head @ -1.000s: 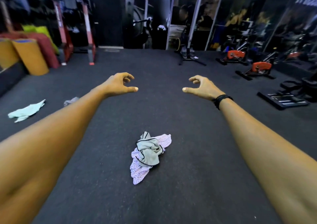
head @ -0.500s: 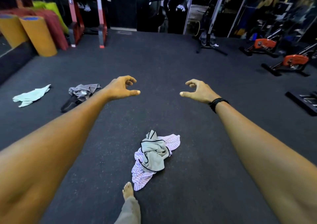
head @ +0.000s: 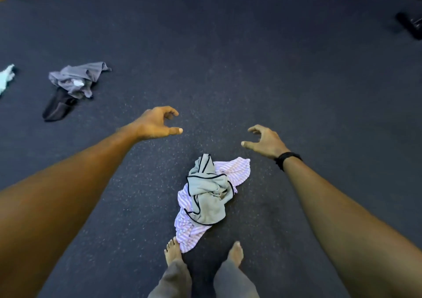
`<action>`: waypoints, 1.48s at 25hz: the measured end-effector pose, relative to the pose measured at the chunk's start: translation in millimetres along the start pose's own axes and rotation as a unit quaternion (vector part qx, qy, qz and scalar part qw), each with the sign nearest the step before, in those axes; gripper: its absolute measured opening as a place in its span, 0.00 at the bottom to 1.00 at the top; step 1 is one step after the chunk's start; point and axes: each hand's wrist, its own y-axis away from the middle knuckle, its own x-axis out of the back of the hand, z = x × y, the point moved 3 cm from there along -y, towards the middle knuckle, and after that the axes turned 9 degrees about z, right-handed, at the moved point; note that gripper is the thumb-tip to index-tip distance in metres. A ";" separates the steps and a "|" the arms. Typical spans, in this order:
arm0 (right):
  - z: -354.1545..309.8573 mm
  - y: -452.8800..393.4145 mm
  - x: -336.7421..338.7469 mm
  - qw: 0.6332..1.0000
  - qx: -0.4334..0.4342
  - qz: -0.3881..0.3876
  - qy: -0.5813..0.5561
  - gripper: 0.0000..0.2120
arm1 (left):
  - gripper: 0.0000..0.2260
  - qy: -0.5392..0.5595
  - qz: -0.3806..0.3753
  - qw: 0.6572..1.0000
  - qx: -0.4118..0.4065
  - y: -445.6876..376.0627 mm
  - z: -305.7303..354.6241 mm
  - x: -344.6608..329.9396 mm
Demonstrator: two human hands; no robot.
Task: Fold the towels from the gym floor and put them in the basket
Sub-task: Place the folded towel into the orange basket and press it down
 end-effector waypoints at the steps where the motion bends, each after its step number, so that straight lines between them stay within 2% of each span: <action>1: 15.2 -26.2 -24.6 1.000 -0.006 -0.012 0.003 0.26 | 0.25 -0.002 -0.012 1.000 0.010 -23.9 -16.4 -20.0; 6: 113.6 -133.6 -177.7 0.995 -0.017 -0.093 0.022 0.22 | 0.25 0.019 -0.076 0.995 0.053 -126.6 -102.2 -160.9; 13: 259.2 -220.7 -375.9 0.982 -0.026 -0.174 0.073 0.19 | 0.23 0.086 -0.149 0.979 0.108 -216.4 -215.7 -381.1; 18: 315.2 -242.0 -460.9 0.956 0.004 -0.244 0.163 0.30 | 0.22 0.097 -0.177 0.969 0.144 -230.6 -276.0 -465.5; 20: 318.5 -240.3 -473.7 0.946 0.044 -0.235 0.219 0.27 | 0.22 0.081 -0.185 0.969 0.144 -231.4 -287.2 -477.0; 22: 308.1 -236.8 -467.7 0.960 0.076 -0.163 0.215 0.15 | 0.22 0.068 -0.188 0.969 0.145 -228.5 -289.5 -476.2; 24: 290.0 -230.7 -447.2 0.981 0.074 -0.104 0.150 0.07 | 0.21 0.067 -0.188 0.968 0.154 -223.5 -282.8 -463.4; 28: 222.2 -224.6 -351.8 0.993 0.109 -0.051 0.005 0.11 | 0.21 0.077 -0.163 0.975 0.130 -225.9 -225.1 -386.0; 31: 150.9 -223.0 -257.3 0.989 0.137 0.013 -0.060 0.04 | 0.21 0.082 -0.120 0.984 0.099 -228.8 -160.9 -298.1; 37: -13.6 -205.1 -41.5 0.960 0.231 0.152 -0.036 0.05 | 0.24 0.034 -0.017 0.999 -0.007 -191.0 -20.1 -93.4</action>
